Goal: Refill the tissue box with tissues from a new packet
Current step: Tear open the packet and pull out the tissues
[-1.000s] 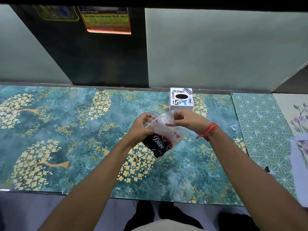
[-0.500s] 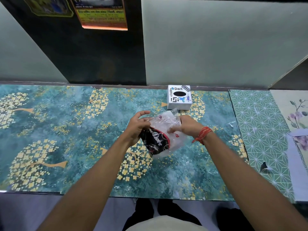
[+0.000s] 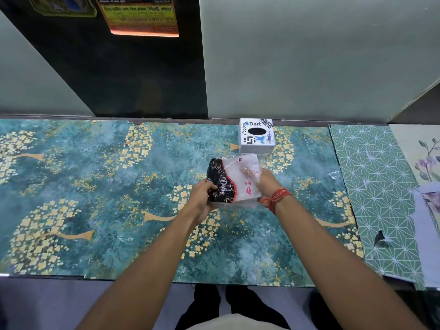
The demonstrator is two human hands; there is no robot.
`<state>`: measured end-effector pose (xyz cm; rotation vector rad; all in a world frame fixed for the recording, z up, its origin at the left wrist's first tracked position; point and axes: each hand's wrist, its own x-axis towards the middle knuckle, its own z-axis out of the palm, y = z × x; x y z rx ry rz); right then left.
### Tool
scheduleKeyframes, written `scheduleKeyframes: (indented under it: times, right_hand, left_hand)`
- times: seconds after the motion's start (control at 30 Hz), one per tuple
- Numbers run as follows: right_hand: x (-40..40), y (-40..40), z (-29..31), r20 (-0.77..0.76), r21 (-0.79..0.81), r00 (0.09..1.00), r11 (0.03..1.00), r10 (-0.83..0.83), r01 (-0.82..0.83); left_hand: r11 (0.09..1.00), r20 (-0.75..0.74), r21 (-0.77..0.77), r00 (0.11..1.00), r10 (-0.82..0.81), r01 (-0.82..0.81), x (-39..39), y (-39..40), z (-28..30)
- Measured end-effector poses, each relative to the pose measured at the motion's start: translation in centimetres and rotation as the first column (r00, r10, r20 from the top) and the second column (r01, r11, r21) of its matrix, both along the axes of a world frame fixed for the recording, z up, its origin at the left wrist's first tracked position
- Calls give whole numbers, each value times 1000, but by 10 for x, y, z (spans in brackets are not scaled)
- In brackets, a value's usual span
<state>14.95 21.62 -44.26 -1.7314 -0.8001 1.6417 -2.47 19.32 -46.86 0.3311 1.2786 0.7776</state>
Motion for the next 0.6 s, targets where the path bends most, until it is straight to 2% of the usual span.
scheduleKeyframes:
  times: [0.07, 0.17, 0.27, 0.37, 0.4, 0.47, 0.53, 0.6]
  right_hand:
    - [-1, -3, -2, 9, -4, 1000, 1000, 16, -16]
    - [2, -4, 9, -60, 38, 995, 996, -80, 83]
    - [15, 1, 16, -142, 128, 969, 967, -204, 223]
    - [26, 3, 17, -224, 139, 924, 928, -311, 346]
    - [27, 4, 15, -242, 126, 914, 924, -326, 362]
    - [27, 3, 10, -252, 74, 901, 922, -352, 381]
    - [24, 3, 7, -248, 38, 896, 921, -368, 388]
    - [21, 3, 3, -236, 25, 899, 922, -370, 386]
  left_hand:
    - [997, 25, -39, 997, 71, -70, -4, 1, -6]
    - [979, 85, -88, 978, 190, -183, -19, 11, -12]
    - [948, -34, -95, 953, 302, -304, -45, 32, -18]
    - [887, -146, -94, 887, 438, -453, -73, 56, -41]
    - [868, -202, -86, 861, 466, -490, -78, 62, -46]
    - [845, -417, -63, 783, 461, -531, -84, 65, -43]
    - [883, -672, -34, 664, 327, -469, -85, 66, -35]
    - [924, -807, -71, 567, 168, -375, -82, 68, -23]
